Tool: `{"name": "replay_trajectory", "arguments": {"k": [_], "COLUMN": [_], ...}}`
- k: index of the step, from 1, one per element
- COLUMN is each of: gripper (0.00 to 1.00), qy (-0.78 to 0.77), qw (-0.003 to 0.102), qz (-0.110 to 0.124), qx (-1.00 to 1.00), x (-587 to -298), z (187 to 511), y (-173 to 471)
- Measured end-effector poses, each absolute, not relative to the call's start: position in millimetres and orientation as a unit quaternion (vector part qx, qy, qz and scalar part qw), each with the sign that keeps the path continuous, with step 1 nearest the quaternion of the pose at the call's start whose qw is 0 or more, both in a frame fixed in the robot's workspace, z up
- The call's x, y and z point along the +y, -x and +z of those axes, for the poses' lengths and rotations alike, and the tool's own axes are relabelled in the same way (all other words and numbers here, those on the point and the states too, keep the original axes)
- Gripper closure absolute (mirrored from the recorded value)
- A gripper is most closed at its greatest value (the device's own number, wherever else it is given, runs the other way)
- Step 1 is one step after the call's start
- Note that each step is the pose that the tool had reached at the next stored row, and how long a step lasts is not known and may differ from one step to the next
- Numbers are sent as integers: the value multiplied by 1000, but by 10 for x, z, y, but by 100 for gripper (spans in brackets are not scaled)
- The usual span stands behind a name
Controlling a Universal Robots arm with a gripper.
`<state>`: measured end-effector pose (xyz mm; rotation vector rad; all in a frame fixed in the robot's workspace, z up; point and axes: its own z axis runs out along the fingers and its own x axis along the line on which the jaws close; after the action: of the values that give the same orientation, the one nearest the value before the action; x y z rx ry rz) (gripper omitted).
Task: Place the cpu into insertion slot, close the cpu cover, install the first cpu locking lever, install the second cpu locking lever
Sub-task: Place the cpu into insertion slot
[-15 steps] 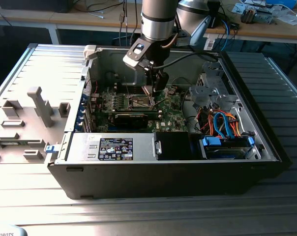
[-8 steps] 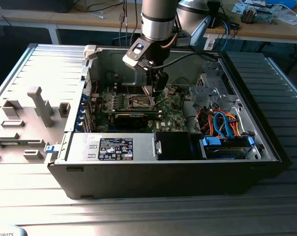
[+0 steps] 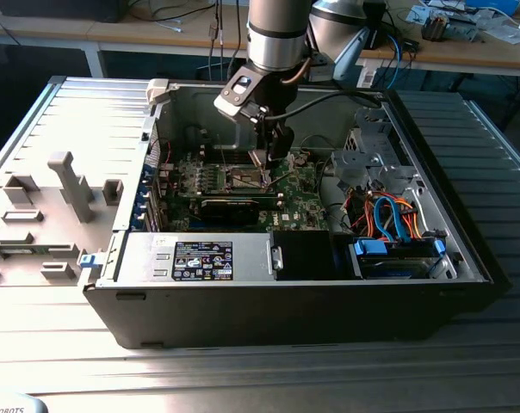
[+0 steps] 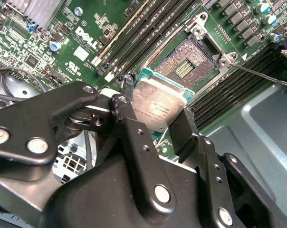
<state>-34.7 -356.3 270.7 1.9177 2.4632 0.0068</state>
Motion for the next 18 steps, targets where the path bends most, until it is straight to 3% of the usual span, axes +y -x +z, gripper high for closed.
{"name": "replay_trajectory", "arguments": {"k": [18], "gripper": [46], "qy": [-634], "qw": [11], "qz": [0], "qx": [773], "x": [-3563], "z": [2707], "y": [347]}}
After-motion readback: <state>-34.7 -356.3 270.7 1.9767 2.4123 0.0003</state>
